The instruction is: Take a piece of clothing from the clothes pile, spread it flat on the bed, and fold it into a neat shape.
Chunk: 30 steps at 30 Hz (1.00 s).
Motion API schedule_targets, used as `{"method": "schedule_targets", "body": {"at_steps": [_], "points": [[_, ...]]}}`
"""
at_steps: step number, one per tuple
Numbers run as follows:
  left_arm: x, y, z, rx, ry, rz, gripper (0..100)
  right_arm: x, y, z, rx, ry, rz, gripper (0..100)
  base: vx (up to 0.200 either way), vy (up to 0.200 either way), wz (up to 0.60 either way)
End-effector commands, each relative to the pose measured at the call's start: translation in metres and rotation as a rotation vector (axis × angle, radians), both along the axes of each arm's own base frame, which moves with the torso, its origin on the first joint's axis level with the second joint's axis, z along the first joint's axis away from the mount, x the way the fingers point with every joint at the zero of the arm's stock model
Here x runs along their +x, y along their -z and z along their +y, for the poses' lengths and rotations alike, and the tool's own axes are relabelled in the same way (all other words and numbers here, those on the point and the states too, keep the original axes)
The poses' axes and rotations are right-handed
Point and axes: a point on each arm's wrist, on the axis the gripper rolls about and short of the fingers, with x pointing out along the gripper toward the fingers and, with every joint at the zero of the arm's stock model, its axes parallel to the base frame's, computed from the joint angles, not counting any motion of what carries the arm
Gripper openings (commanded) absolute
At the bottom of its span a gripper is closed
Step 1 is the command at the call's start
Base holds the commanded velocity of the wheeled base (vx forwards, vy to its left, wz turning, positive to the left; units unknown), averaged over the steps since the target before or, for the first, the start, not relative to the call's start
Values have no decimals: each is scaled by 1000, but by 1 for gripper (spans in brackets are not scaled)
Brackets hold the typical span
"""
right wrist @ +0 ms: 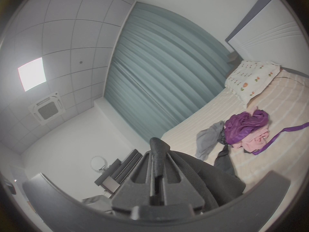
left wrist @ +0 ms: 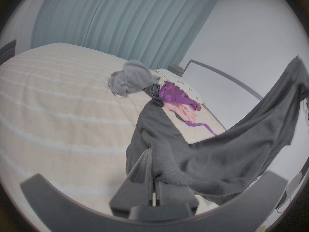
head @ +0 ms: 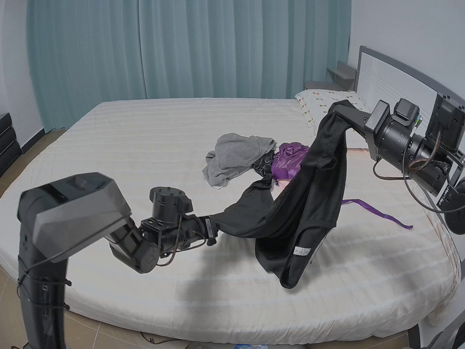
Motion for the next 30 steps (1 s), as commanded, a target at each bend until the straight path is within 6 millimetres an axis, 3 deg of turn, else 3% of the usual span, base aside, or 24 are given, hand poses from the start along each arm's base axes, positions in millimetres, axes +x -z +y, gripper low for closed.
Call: {"method": "schedule_targets", "body": {"at_steps": [1,5,7,9,11,12,13,14,15,16,18,20,24,25,30], "points": [[-18,-87,36,-62,-121,-132,0,48,23,-16,-21,115,60,0,0,0,0],[-21,-133,48,-126,-218,-221,0,66,4,-18,11,172,-19,0,0,0,0],[-28,-155,51,-150,-266,-277,0,70,-16,-18,48,205,-103,0,0,0,0],[-34,-162,52,-158,-274,-292,0,71,-27,-16,68,206,-148,0,0,0,0],[-37,-161,51,-167,-275,-279,0,71,-21,-14,60,196,-128,0,0,0,0],[-38,-158,51,-171,-278,-265,0,71,-15,-12,54,192,-109,0,0,0,0],[-41,-150,51,-182,-286,-226,0,72,8,-7,24,174,-36,0,0,0,0],[-41,-149,52,-184,-287,-224,0,73,11,-6,21,173,-29,0,0,0,0],[-42,-138,52,-194,-298,-178,0,74,42,-2,-16,164,56,0,0,0,0],[-42,-130,52,-196,-304,-149,0,75,56,-1,-29,161,94,0,0,0,0],[-41,-121,52,-199,-312,-116,0,77,69,0,-39,161,128,0,0,0,0],[-42,-101,51,-201,-330,-42,0,78,98,4,-35,155,214,0,0,0,0],[-45,-79,47,-200,-338,34,0,78,118,13,-1,133,280,0,0,0,0],[-47,-69,44,-223,-353,80,0,80,131,18,11,130,318,0,0,0,0],[-55,-55,41,-270,-369,150,0,67,156,30,2,103,420,0,0,0,0]]}}
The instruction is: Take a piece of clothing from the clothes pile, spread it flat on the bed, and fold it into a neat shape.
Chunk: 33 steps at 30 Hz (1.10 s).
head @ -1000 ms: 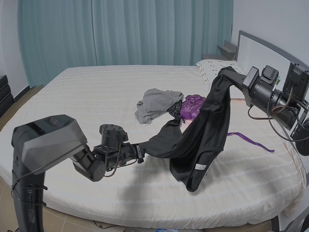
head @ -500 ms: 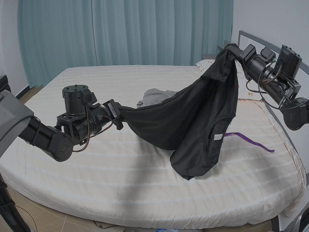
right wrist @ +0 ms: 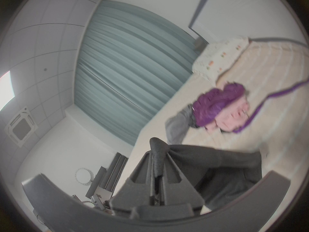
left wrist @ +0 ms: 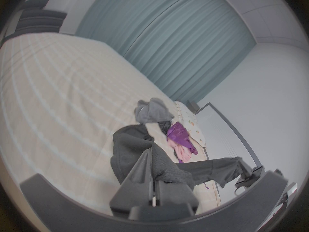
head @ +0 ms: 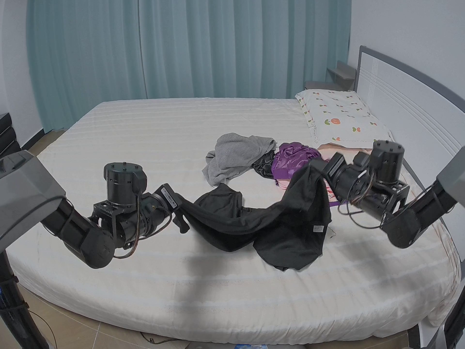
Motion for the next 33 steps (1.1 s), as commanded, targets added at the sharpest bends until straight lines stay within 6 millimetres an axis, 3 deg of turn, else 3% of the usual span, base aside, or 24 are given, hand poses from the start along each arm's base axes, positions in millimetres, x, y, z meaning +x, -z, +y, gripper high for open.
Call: {"method": "schedule_targets", "body": {"at_steps": [1,4,14,18,33], "points": [[-7,29,-4,1,10,95,0,-8,44,15,-24,-36,140,0,0,0,0],[-8,41,-7,14,8,127,0,-14,46,20,18,-40,154,0,0,0,0],[-18,49,0,19,-6,176,0,-30,39,18,26,-53,137,0,0,0,0],[-20,50,1,-2,-18,189,0,-35,43,21,18,-66,153,0,-200,0,0],[-19,49,1,-30,-20,144,0,-35,46,21,16,-65,161,0,-27,0,0]]}}
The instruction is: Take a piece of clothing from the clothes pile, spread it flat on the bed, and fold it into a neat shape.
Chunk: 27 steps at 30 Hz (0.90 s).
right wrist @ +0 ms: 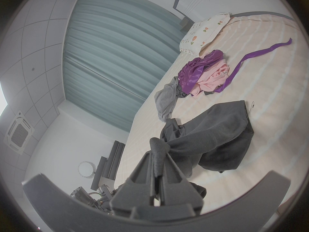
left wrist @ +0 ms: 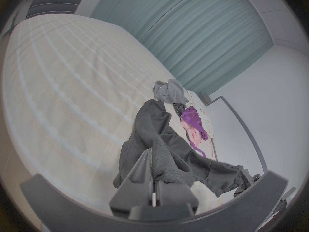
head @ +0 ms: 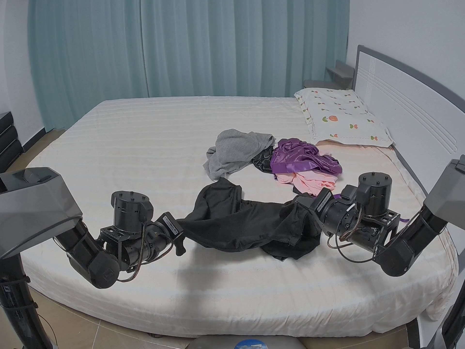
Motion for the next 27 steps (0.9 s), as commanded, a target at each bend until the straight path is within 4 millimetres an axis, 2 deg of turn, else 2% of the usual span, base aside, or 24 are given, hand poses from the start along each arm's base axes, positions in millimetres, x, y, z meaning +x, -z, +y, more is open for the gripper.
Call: {"method": "schedule_targets", "body": {"at_steps": [1,5,10,27], "points": [[0,1,-1,1,-1,-4,0,0,1,0,0,0,2,0,0,0,0],[1,-2,1,-48,-38,3,0,0,1,0,-3,4,2,0,0,0,0],[-2,-14,4,-69,-45,-21,0,-1,-2,-2,-3,11,-7,0,0,200,0],[-8,-17,6,-70,-46,-20,0,3,-3,-5,-97,110,-62,0,0,200,0]]}}
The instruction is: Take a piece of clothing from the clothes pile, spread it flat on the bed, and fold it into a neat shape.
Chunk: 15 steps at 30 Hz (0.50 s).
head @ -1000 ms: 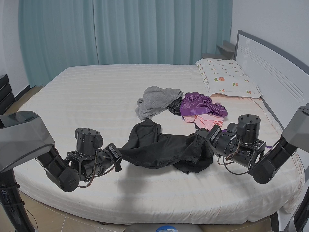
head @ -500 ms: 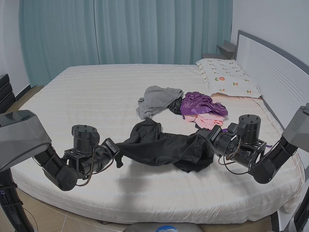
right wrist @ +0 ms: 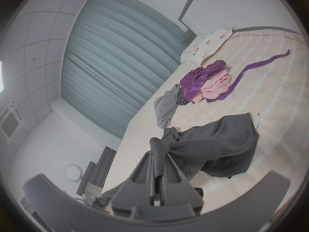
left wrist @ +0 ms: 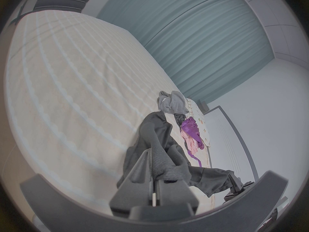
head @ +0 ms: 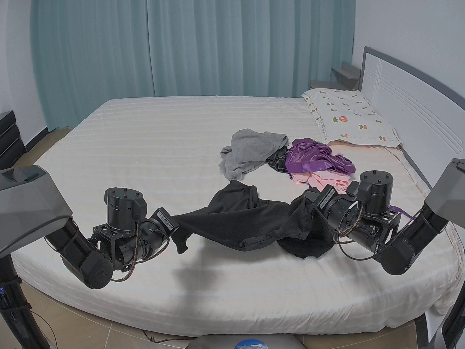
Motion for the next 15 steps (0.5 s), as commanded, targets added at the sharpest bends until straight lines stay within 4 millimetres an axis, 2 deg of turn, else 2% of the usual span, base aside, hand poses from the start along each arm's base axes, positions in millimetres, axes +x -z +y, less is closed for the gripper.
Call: {"method": "schedule_targets", "body": {"at_steps": [1,10,15], "points": [[-4,-7,2,-7,-1,-17,0,0,-1,-1,0,4,-3,0,0,200,0],[-15,-15,6,-59,-22,-13,0,0,-1,-1,1,3,-2,0,0,200,0],[-16,-14,6,-56,-17,-8,0,-1,1,2,4,-7,4,0,0,200,0]]}}
